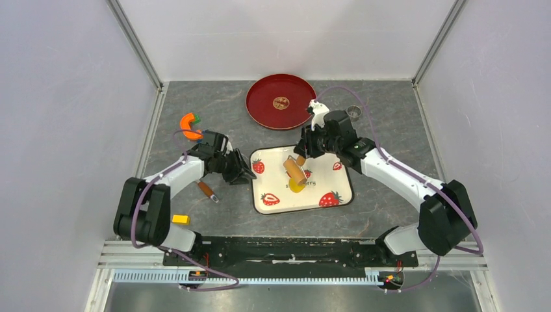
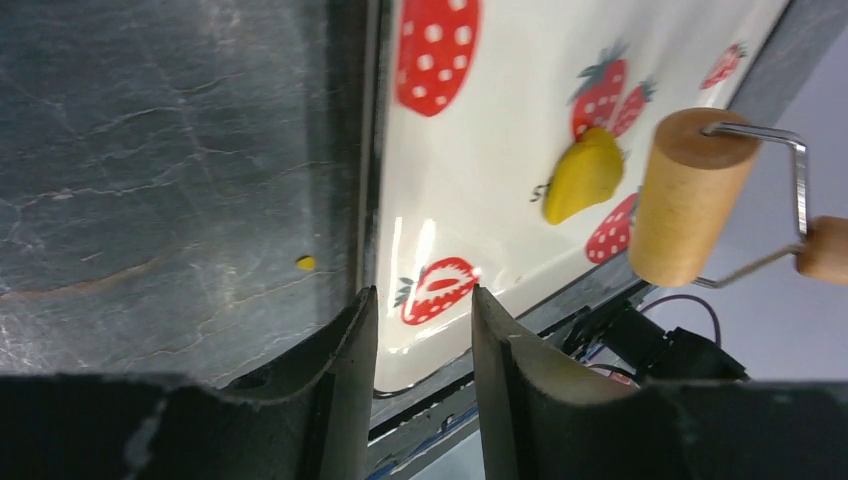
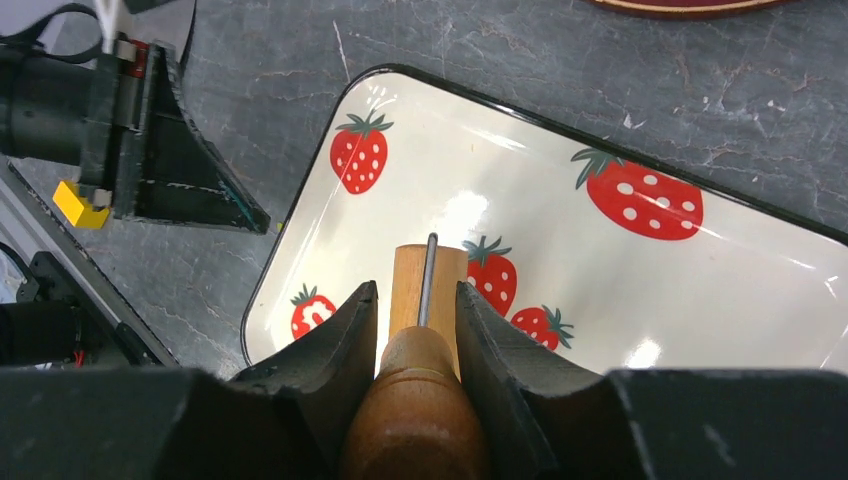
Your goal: Roll out the dumpling wrappers from the dough
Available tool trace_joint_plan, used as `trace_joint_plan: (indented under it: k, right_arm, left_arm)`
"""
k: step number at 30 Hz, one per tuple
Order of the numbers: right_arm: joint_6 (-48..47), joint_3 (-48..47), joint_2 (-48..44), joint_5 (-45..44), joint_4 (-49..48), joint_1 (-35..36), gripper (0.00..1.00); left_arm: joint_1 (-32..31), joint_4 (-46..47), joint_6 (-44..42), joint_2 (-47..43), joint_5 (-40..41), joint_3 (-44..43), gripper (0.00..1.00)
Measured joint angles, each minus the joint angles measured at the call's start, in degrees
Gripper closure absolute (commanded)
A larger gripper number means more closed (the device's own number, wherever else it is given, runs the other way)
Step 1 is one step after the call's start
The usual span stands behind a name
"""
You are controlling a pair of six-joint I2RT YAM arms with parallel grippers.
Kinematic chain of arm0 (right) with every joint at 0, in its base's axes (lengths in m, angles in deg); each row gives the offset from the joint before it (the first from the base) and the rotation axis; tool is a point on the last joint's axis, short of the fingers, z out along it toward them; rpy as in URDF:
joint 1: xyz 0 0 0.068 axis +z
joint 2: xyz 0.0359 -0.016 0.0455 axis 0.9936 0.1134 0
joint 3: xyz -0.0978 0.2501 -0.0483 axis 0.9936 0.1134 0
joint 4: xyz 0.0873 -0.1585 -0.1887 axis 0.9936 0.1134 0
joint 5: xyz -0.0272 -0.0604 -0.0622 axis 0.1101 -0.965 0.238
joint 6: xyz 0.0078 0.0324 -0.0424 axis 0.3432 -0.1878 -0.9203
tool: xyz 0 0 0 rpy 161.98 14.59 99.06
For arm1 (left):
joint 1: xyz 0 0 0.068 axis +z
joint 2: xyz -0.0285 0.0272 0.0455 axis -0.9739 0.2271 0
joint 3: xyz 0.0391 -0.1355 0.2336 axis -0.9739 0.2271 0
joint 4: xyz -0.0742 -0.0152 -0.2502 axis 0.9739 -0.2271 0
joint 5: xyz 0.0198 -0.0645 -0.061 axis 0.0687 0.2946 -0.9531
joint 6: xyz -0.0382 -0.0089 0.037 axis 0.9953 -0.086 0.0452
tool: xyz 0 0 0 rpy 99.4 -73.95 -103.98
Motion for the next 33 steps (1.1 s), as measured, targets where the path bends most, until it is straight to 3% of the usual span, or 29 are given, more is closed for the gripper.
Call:
trace_joint_plan:
  k: [6, 8, 10, 11, 33]
  right_arm:
    - [-0.2, 5.1, -2.1, 1.0, -3.3, 0.0, 1.00]
    - [-0.6, 6.8, -3.0, 1.0, -4.0, 0.3, 1.00]
    - [-1.1, 8.4, -3.7, 0.8, -4.9, 0.7, 1.00]
    - [-1.3, 9.0, -3.9, 0.6, -5.2, 1.1, 1.00]
    - [-3.9, 10.6, -3.8, -7.1, -14.3, 6.2, 1.00]
  left_arm:
    - [0.0, 1.3, -1.0, 6.6, -0.1, 1.3, 0.63]
    - [0.0, 2.9, -1.1, 8.5, -0.3, 1.6, 0.74]
    - [0.0, 4.0, -1.2, 10.0, -0.5, 1.7, 0.97]
    - [0.0, 4.5, -1.1, 10.8, -1.2, 1.7, 0.98]
    - [1.8, -5.9, -8.9, 10.6, 6.3, -3.7, 0.98]
